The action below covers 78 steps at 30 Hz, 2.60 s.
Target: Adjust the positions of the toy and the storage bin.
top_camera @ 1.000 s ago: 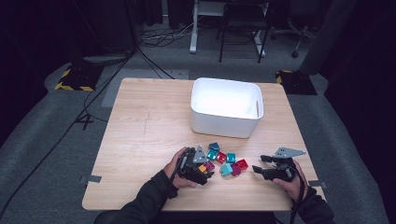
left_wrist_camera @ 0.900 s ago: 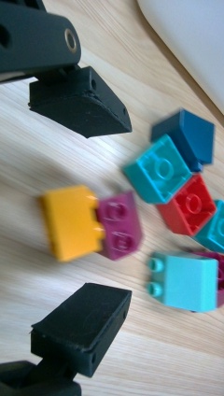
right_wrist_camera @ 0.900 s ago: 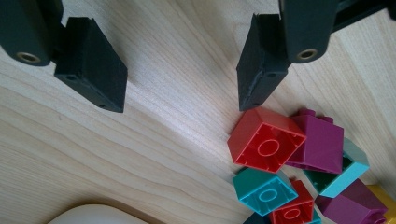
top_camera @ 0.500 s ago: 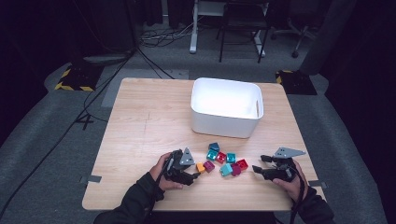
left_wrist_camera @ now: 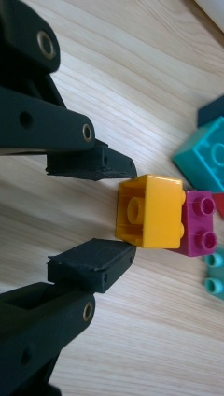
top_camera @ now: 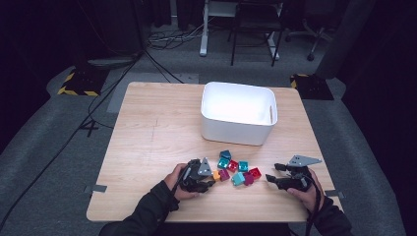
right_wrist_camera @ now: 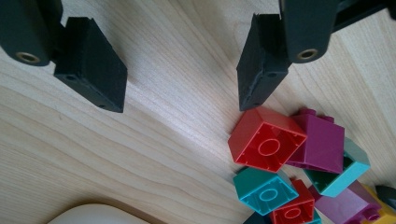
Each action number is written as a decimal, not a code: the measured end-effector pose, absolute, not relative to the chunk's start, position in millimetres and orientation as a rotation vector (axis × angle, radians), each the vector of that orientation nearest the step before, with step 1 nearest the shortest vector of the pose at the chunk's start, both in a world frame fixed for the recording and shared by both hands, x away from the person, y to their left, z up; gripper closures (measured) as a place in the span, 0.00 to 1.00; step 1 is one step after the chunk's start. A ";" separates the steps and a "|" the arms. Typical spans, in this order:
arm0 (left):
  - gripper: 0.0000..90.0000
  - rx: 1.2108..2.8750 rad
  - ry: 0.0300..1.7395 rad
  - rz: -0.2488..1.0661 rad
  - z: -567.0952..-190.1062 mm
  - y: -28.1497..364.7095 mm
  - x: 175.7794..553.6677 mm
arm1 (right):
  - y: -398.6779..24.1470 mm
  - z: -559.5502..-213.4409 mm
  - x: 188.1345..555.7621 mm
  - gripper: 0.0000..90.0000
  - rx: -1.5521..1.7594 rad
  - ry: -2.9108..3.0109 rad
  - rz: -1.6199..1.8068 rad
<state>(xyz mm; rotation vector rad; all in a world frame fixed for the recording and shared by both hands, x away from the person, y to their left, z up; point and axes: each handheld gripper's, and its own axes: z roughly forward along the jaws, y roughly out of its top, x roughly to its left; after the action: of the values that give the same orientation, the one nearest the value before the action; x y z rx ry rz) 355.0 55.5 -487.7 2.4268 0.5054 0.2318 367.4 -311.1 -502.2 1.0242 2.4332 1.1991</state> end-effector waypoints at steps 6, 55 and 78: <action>0.65 2.388 0.513 0.223 -490.9 38.1 368.3 | -310.8 -502.2 367.5 0.38 1.025 2.432 1.198; 0.17 2.259 0.866 0.313 -502.2 177.7 329.7 | -304.8 -502.7 357.9 0.31 0.867 2.488 1.122; 0.03 2.227 1.033 0.362 -503.5 181.2 330.1 | -293.5 -503.0 369.8 0.26 0.700 2.567 1.149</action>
<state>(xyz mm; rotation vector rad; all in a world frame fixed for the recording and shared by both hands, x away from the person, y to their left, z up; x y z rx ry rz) 330.1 181.2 -503.5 2.2266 1.0333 0.3622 369.8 -293.5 -503.0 0.7005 2.5671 1.1486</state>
